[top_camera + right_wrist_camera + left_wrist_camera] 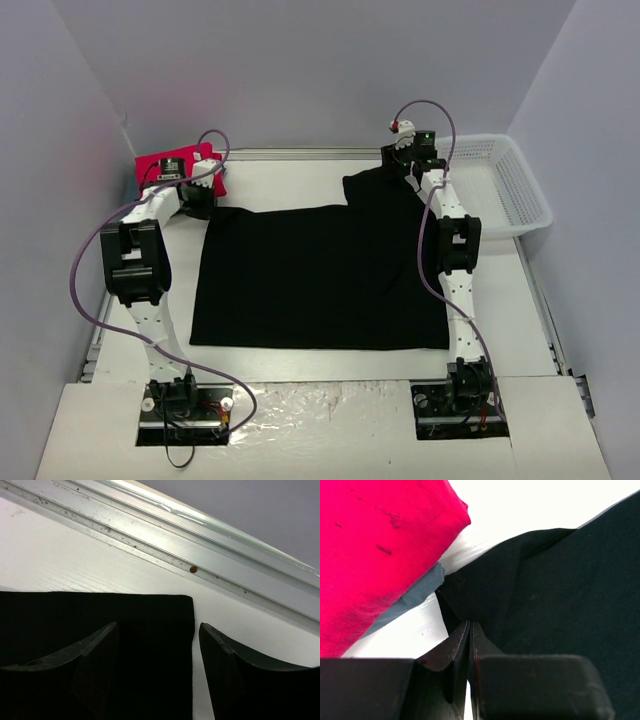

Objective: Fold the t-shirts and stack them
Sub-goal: Grap the side of the flattened tshirt furthest away from the robot with both arms

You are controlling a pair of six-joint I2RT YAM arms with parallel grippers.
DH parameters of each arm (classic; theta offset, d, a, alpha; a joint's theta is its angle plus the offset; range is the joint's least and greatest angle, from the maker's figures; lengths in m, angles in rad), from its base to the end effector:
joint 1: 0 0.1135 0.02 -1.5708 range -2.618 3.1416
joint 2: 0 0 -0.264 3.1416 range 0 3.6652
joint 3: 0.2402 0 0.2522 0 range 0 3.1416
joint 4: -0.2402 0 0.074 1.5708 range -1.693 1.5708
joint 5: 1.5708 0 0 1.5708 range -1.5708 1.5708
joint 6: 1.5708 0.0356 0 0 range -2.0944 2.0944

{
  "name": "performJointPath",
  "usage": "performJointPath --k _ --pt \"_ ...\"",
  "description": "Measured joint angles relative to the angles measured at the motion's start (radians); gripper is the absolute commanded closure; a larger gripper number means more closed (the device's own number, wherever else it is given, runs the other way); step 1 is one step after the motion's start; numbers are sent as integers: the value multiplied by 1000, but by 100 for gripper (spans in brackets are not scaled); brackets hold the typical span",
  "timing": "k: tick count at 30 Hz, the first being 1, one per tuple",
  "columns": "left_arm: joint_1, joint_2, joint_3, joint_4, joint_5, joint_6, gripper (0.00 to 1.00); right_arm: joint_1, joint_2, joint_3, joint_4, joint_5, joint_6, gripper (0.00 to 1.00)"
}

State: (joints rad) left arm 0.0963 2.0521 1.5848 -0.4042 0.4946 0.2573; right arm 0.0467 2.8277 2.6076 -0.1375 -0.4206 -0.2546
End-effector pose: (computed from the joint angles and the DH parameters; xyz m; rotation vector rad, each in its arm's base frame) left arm 0.4553 0.0270 0.2101 0.4029 2.3150 -0.4315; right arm 0.6217 0.0436 0.1628 -0.5587 1.8209 0.2643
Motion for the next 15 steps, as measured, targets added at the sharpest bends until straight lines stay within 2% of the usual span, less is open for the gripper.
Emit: performJointPath --k 9,15 --pt "-12 8 8 -14 -5 4 98 -37 18 0 14 -123 94 35" --pt "-19 31 35 -29 2 4 98 -48 19 0 15 -151 116 35"
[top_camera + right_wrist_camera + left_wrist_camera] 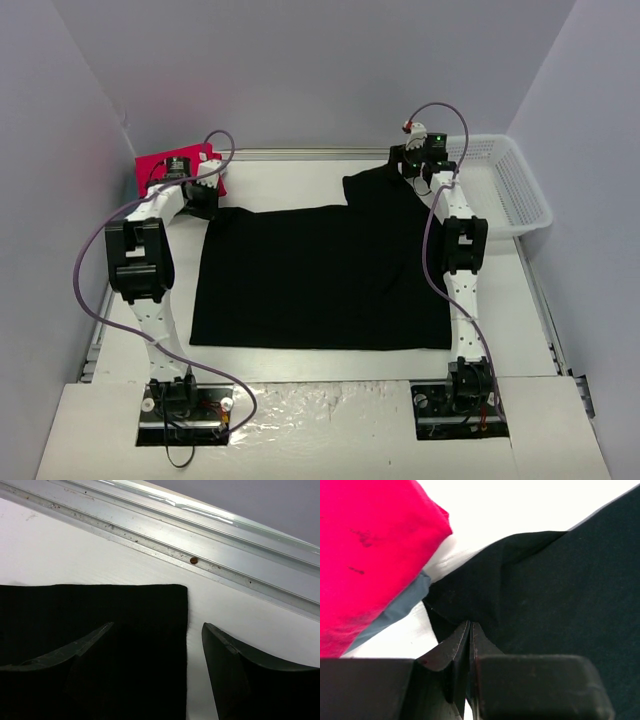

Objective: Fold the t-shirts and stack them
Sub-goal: Grap the side of the flattened tshirt furthest away from the robot with both arms

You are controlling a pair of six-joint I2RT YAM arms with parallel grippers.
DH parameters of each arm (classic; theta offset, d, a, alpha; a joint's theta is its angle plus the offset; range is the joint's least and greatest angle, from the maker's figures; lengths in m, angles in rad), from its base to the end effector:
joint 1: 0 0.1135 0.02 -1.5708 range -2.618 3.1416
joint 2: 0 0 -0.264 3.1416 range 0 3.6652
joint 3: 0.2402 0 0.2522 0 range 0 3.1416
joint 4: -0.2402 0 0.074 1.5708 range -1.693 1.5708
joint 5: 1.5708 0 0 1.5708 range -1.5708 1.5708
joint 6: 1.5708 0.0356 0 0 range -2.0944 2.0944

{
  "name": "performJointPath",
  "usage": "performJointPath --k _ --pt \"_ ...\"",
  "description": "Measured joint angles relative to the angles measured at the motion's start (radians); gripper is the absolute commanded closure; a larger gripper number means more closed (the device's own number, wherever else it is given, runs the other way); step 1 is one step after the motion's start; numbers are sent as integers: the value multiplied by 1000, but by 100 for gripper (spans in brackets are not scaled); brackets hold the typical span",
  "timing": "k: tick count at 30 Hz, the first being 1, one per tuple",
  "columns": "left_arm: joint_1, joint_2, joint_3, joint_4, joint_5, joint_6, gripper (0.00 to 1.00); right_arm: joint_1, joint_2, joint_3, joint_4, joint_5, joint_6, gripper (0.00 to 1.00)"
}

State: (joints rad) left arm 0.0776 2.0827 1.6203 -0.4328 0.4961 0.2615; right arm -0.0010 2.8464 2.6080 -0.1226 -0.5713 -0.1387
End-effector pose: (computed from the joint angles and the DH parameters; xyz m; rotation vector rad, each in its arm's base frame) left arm 0.4611 0.0189 0.2059 0.4262 2.3333 -0.4498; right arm 0.6220 0.0186 0.1540 -0.5047 1.8295 0.4551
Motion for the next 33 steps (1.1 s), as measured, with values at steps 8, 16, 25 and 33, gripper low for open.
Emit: performJointPath --k 8,16,25,33 --pt "-4 6 15 -34 24 0 98 2 8 0 16 -21 0 44" --pt "-5 22 23 -46 30 13 98 2 15 0 30 -24 -6 72" --pt "-5 31 28 -62 32 27 98 2 15 0 27 -9 -15 89" --pt "-5 31 29 -62 44 26 98 2 15 0 26 10 -16 100"
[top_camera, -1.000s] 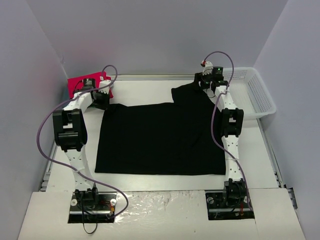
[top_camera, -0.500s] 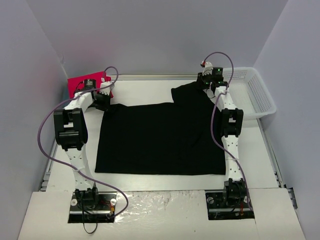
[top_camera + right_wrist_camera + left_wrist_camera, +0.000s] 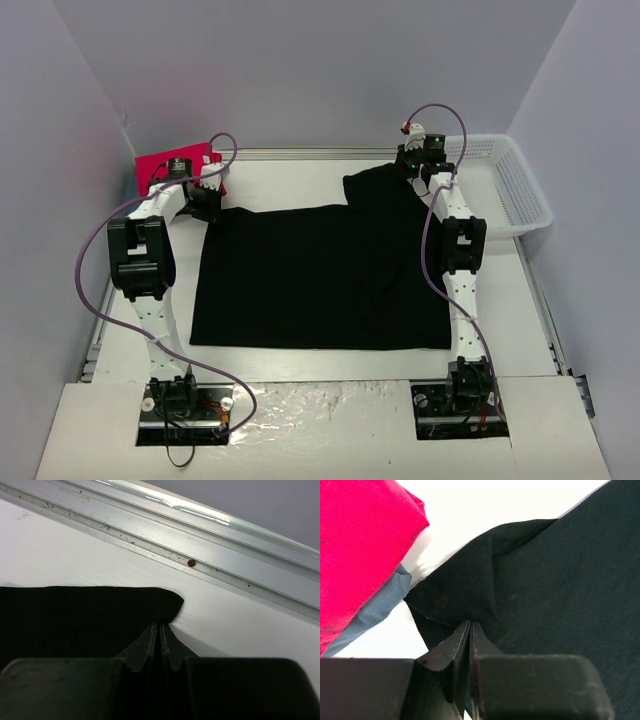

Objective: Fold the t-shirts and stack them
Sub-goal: Grap the side of the flattened tshirt furthest away from the robot with both arms

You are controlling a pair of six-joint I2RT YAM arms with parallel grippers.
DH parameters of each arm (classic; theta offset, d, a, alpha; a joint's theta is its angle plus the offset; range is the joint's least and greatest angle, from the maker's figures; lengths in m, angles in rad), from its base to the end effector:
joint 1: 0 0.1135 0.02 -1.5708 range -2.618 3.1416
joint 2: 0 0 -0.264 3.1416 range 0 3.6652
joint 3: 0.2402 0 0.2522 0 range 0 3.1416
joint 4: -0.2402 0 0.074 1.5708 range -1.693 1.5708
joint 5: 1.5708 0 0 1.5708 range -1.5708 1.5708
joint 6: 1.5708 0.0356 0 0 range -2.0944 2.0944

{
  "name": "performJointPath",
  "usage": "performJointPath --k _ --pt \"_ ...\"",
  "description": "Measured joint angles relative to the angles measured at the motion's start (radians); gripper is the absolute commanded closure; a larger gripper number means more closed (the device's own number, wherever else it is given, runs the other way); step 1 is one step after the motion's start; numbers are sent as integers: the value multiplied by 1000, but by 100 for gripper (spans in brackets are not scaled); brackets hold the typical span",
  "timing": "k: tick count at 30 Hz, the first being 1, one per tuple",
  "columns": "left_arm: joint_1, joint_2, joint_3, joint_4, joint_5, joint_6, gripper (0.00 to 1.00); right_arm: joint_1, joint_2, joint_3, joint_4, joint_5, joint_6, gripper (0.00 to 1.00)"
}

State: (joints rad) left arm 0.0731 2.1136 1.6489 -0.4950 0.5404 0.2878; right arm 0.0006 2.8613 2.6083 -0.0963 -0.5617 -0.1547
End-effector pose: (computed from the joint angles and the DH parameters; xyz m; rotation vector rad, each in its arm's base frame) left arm 0.4623 0.0155 0.1978 0.4662 2.3665 -0.5187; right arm 0.6237 0.0193 0.1477 -0.5160 1.8154 0.4324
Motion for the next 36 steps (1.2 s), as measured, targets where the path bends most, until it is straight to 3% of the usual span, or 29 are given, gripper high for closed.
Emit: performJointPath --k 18,36 --pt "7 -44 -58 93 -26 -32 98 0 -63 -98 -4 -5 9 100" --pt "12 -143 -104 163 -126 -33 98 0 -245 -204 -47 -34 12 100"
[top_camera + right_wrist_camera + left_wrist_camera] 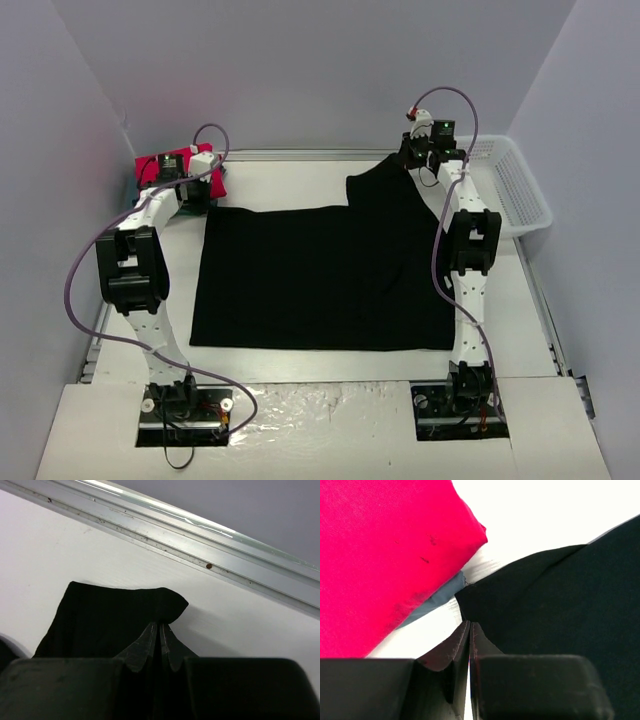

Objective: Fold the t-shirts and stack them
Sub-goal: Grap the side of the flattened tshirt furthest away from the robot with both arms

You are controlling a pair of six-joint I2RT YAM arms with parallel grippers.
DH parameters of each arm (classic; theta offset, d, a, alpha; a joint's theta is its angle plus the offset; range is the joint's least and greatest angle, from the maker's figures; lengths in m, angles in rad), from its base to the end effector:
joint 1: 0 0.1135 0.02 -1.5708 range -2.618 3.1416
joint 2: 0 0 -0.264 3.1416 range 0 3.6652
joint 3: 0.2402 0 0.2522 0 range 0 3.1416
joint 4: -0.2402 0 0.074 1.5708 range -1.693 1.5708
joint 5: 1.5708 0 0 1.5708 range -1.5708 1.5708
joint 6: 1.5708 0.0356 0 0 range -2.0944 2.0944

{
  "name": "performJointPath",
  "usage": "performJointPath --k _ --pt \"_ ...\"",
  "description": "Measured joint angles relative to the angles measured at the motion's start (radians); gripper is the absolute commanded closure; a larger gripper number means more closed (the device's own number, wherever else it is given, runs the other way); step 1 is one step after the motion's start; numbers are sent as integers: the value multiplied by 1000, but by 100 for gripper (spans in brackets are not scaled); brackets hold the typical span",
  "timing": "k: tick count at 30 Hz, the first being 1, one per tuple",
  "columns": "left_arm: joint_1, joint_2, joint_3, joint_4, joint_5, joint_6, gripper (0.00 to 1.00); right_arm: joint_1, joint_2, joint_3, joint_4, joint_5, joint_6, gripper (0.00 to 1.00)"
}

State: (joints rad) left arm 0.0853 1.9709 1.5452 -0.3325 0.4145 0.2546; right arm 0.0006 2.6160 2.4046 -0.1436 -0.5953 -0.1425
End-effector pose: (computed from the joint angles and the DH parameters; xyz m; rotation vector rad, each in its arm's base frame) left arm 0.4477 0.0239 0.2368 0.3949 2.2349 -0.3040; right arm 0.5975 0.0203 0.2173 -0.5257 1.8155 0.4744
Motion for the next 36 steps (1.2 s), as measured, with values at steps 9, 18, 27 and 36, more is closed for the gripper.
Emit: performJointPath --k 9,18,27,36 --pt "2 -58 -53 -3 -5 4 98 0 -89 -97 -49 -16 -21 100" --pt "17 -110 -53 -15 53 3 98 -37 -211 -229 -79 -30 -18 100" --pt "21 -118 -53 -63 96 2 95 -79 -434 -422 -100 -71 -42 100" --pt "21 -103 -135 0 56 -31 62 -78 -433 -435 -126 -99 -64 100"
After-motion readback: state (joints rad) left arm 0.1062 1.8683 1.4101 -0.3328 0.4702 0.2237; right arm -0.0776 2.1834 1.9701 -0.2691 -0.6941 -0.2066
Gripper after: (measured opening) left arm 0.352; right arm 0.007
